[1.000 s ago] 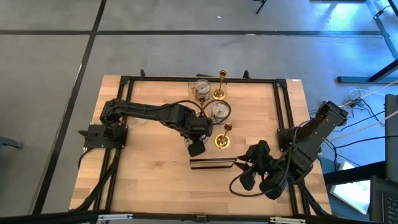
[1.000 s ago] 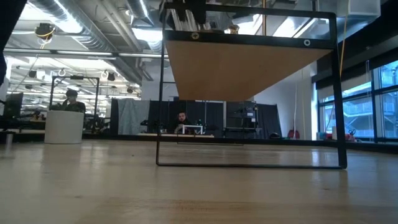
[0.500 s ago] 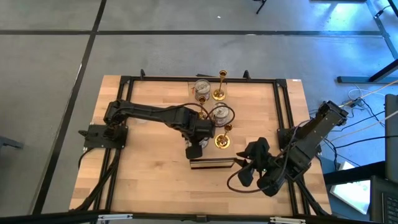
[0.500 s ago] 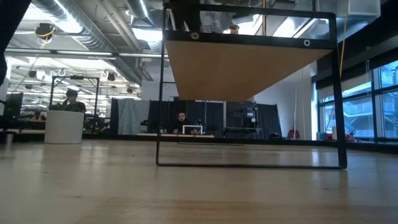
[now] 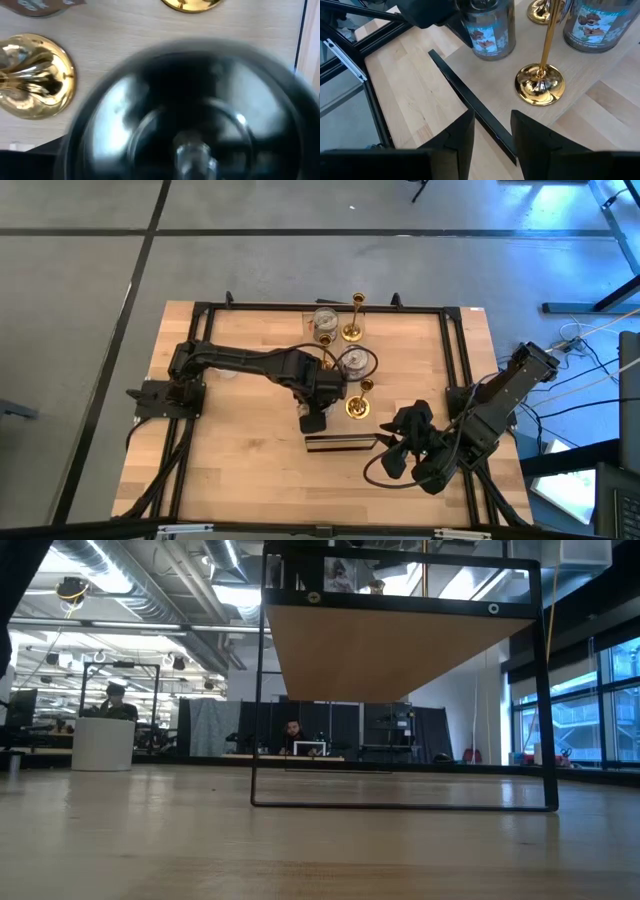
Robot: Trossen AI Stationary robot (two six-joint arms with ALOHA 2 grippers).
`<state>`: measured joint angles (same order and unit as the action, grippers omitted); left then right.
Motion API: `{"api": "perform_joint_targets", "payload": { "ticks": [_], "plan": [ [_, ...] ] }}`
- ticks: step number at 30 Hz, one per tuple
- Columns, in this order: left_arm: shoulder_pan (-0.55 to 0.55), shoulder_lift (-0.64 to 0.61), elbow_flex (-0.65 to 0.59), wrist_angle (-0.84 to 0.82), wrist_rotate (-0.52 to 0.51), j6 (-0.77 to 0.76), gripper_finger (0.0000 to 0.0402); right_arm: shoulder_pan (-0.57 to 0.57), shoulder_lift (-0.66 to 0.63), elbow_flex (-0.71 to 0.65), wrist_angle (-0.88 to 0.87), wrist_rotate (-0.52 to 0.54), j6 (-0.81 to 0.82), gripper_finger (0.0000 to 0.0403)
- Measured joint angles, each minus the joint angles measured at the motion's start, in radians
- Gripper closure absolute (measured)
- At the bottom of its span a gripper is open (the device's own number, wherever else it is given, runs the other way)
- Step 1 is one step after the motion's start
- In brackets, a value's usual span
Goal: Pick & Place candle stick holders
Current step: Put the brown scented candle on the shelf
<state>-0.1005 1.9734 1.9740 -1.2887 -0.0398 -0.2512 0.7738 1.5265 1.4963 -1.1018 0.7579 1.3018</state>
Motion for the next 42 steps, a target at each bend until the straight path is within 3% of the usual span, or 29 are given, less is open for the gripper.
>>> {"api": "perform_joint_targets", "payload": {
  "ticks": [11,22,42],
  "plan": [
    [-0.002,-0.002,0.016,-0.017,0.002,-0.024,0.0018,0.000,0.000,0.000,0.003,-0.003,0.000,0.0273],
    [-0.002,-0.002,0.122,-0.023,-0.001,-0.042,0.0016,0.000,0.000,0.000,0.010,-0.004,0.000,0.0273],
    [0.004,0.012,0.124,-0.045,-0.049,-0.026,0.0016,0.002,0.001,0.000,0.013,-0.002,0.000,0.0273]
  ]
}}
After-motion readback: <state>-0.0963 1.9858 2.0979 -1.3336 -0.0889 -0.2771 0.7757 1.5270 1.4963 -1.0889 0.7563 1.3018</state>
